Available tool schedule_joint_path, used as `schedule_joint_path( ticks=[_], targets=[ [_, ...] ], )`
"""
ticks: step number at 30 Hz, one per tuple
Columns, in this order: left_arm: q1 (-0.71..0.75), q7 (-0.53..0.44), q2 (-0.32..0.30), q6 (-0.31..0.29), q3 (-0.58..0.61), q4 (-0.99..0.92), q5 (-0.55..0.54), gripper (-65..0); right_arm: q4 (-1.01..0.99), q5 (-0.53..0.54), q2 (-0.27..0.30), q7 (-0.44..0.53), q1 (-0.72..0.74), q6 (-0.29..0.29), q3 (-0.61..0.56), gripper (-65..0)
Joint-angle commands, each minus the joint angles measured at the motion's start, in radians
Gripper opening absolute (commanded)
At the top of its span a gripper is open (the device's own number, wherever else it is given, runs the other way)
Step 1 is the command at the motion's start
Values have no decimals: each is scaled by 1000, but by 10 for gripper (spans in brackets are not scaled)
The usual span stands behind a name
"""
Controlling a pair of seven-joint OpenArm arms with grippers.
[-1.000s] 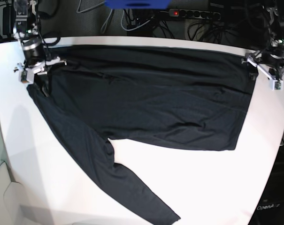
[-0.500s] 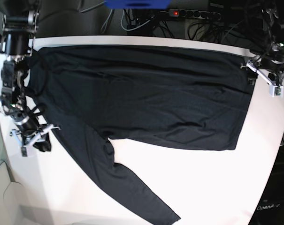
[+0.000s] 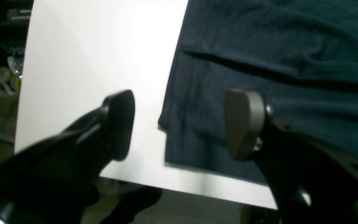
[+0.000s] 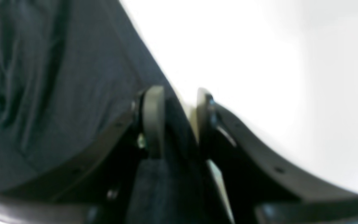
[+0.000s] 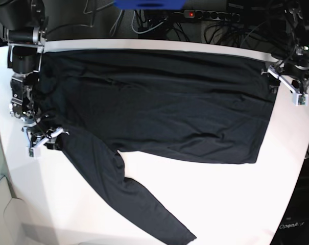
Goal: Fold the T-shirt properly
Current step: 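Release the shirt with the right gripper and move it down the sleeve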
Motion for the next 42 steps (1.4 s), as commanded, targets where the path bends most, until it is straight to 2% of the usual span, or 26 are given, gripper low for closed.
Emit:
schedule_joint_path(
  ticks=[1, 4, 15, 17, 19, 21, 22, 26, 35, 40, 42],
  targets=[
    [-8, -16, -16, 4, -8, 16, -3, -218, 3, 2, 12, 14, 21, 4, 4, -452],
    [-17, -16, -16, 4, -8, 17, -3, -218, 1, 2, -4, 26, 15, 4, -1, -452],
    [-20, -16, -16, 5, -8, 8, -3, -218, 3, 2, -8, 28, -25, 4, -66, -459],
    [-43, -16, -16, 9, -8, 11, -3, -218, 3, 2, -8, 28, -31, 4, -66, -480],
    [-75, -16, -16, 12, -8, 6, -3, -218, 3, 2, -8, 28, -33, 4, -66, -552],
    [-123, -16, -13, 12, -4, -11, -3, -218, 1, 2, -8, 25, -34, 4, -67, -642],
    [-152, -16, -6, 13, -2, -35, -3, -217, 1, 2, -8, 19, -34, 4, -67, -650],
    [-276, -15, 22, 13, 1, -136, -1, -217, 1, 2, -3, 25, -54, 4, -67, -650],
    [-563, -18, 27, 7, 2, -459, -3, -216, 4, 2, -1, 28, -62, 4, -67, -650],
    [-701, -30, 39, 4, 101, -621, -3, -215, 4, 2, -1, 25, -62, 4, -67, -650],
    [-747, -64, 43, 4, 137, -666, -3, -215, 4, 2, -3, 22, -62, 4, -67, -650]
  ],
)
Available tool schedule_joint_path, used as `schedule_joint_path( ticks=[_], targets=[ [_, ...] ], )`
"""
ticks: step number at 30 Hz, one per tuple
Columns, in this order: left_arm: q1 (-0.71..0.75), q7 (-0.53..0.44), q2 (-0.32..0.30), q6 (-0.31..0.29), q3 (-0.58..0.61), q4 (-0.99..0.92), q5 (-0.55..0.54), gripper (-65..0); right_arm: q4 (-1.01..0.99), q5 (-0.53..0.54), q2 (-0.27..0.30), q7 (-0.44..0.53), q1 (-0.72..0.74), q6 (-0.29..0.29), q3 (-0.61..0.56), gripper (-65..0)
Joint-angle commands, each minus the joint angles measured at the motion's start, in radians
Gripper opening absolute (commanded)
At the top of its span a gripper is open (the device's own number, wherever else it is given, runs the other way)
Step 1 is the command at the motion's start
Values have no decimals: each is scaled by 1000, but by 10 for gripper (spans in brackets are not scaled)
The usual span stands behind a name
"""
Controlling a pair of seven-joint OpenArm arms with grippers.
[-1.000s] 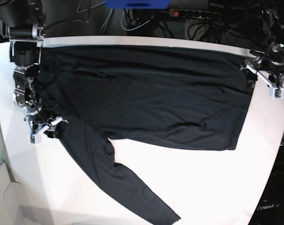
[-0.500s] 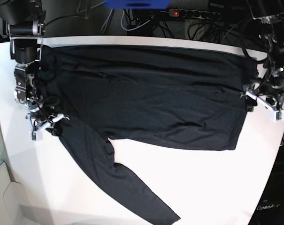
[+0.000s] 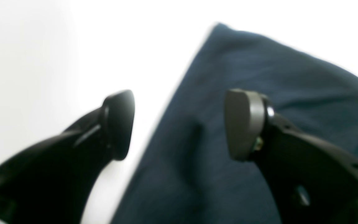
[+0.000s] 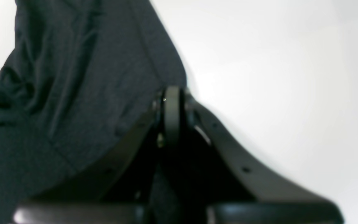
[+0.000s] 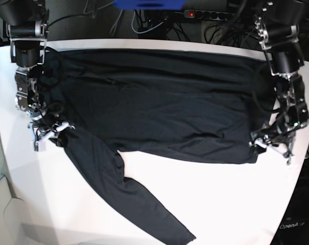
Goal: Fold the T-shirt properly
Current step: 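Release the shirt with the right gripper and move it down the sleeve, then lower the left gripper to the shirt's side edge and grasp it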
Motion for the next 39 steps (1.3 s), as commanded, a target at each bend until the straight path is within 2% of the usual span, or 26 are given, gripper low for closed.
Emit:
schedule_joint_path(
  ticks=[1, 7, 11, 20, 26, 33, 35, 36, 39],
  targets=[
    [-40, -39, -20, 0, 16, 4, -6, -215, -4, -33, 4, -74, 0, -4, -3, -650],
    [-114, -120, -16, 11, 128, -113, -6, -215, -4, -33, 3, -74, 0, -4, -3, -650],
    [-152, -192, -16, 73, 143, -230, -6, -215, -4, -33, 4, -74, 2, -4, -3, -650],
    [-192, -263, -27, 84, 211, -306, -3, -215, -2, -33, 9, -70, 2, -4, -3, -650],
    [-229, -326, 2, 84, 255, -435, 102, -215, -2, -33, 9, -70, 2, -4, -3, -650],
    [-229, -356, 17, 84, 254, -447, 194, -222, -2, -33, 9, -68, 3, -4, -3, -650],
    [-229, -356, 17, 81, 260, -447, 201, -267, -2, -33, 9, -68, 3, -4, -3, -650],
    [-229, -356, 17, 81, 261, -447, 203, -322, -2, -33, 9, -68, 3, -4, -3, -650],
    [-227, -353, 16, 84, 263, -452, 220, -543, -2, -33, 9, -68, 3, -4, -3, -650]
  ],
)
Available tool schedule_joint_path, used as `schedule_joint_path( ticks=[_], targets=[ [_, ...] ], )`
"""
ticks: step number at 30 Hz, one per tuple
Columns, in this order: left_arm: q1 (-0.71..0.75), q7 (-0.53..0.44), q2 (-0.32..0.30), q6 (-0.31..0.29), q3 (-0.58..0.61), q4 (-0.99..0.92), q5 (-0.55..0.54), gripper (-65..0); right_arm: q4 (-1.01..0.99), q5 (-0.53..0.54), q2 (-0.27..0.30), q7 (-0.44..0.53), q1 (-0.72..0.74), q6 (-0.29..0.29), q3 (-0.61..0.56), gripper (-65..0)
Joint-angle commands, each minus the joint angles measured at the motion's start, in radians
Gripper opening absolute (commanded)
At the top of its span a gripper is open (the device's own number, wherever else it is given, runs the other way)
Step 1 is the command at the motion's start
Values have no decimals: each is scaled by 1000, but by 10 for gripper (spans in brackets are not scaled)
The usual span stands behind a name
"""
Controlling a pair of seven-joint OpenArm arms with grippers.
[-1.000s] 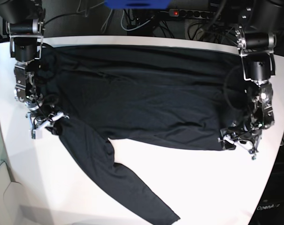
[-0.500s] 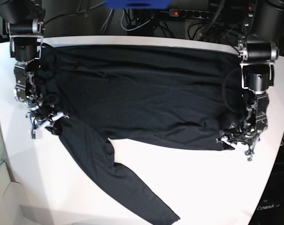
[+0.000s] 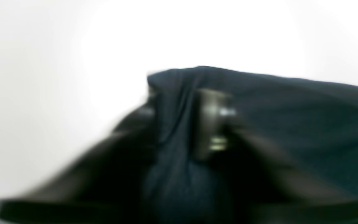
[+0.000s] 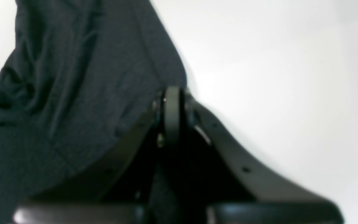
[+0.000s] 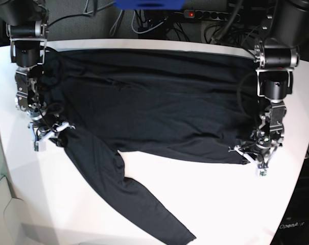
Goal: Fold the T-shirt properly
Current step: 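Lower the left gripper to the shirt's side edge and grasp it, then lift the shirt's side edge with both grippers and fold it over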
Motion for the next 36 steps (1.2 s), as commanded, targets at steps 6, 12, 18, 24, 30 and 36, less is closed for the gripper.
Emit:
schedule_joint_path(
  ticks=[6, 12, 18, 24, 30, 36],
  targets=[
    [-21, 18, -22, 12, -9, -49, 33, -650, 2, -33, 9, -69, 3, -2, -3, -650],
    [-16, 73, -23, 12, -9, 34, 29, -650, 199, -33, 27, -73, -49, -1, -3, -650],
    [51, 196, -29, 10, -10, 266, 27, -650, 358, -33, 40, -125, -106, -1, 6, -650],
    [135, 300, -39, 9, -42, 499, 33, -650, 484, -33, 52, -125, -178, -1, 9, -650],
    [218, 371, -46, 1, -162, 633, 35, -650, 616, -31, 58, -125, -284, -1, 111, -650],
    [312, 376, -71, 1, -187, 720, 29, -650, 733, -28, 56, -124, -387, 53, 195, -650]
  ],
)
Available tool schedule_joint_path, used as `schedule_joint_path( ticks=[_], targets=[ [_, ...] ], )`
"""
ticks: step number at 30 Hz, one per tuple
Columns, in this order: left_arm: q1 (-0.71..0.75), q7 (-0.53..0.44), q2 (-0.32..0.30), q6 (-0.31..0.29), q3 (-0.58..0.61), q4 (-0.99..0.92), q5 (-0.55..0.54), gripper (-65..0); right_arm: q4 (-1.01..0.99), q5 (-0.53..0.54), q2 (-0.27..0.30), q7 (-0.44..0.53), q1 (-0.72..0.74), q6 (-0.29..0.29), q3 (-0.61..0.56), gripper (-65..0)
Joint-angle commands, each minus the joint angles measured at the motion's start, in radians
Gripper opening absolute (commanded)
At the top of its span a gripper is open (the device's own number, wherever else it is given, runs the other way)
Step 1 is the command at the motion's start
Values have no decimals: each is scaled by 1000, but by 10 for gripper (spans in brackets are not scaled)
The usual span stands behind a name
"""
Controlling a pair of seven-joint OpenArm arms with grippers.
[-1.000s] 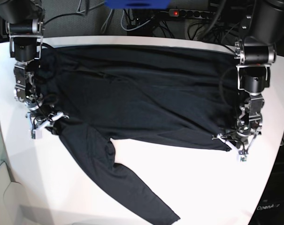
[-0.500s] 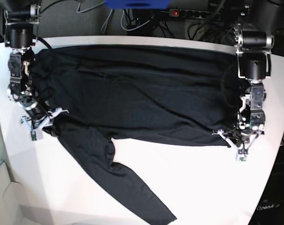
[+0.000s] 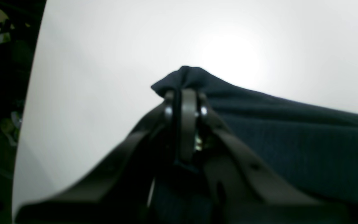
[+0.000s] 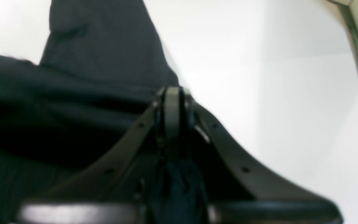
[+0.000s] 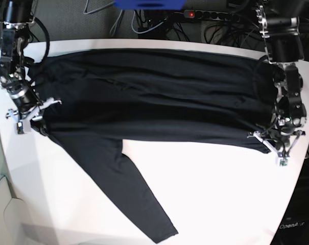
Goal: Fold the T-shirt properly
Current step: 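Lift the shirt's side edge with both grippers and fold it over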
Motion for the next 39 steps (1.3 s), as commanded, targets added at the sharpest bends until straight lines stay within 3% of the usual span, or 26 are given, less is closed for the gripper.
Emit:
schedule_joint_path(
  ticks=[1, 9, 13, 17, 25, 32, 39],
  targets=[
    [-3, -20, -18, 10, -15, 37, 7, -650, 41, 14, 5, 31, 0, 23, 24, -650],
    [149, -20, -12, 10, -32, 179, 6, -650, 165, 11, -65, 37, -140, 89, 171, -650],
    [225, -20, -9, 10, -32, 248, 4, -650, 214, 11, -111, 37, -192, 175, 229, -650],
    [305, -20, -9, 10, -32, 305, 4, -650, 248, 11, -171, 37, -229, 178, 298, -650],
    [362, -22, 4, 10, -32, 323, 4, -650, 240, 8, -182, 30, -250, 178, 301, -650],
    [368, -23, 16, 10, -32, 325, 6, -650, 228, -204, -213, 30, -267, 178, 193, -603],
    [364, -25, 18, 10, -32, 319, 4, -650, 206, -403, -305, 30, -229, 178, 219, -577]
  ],
)
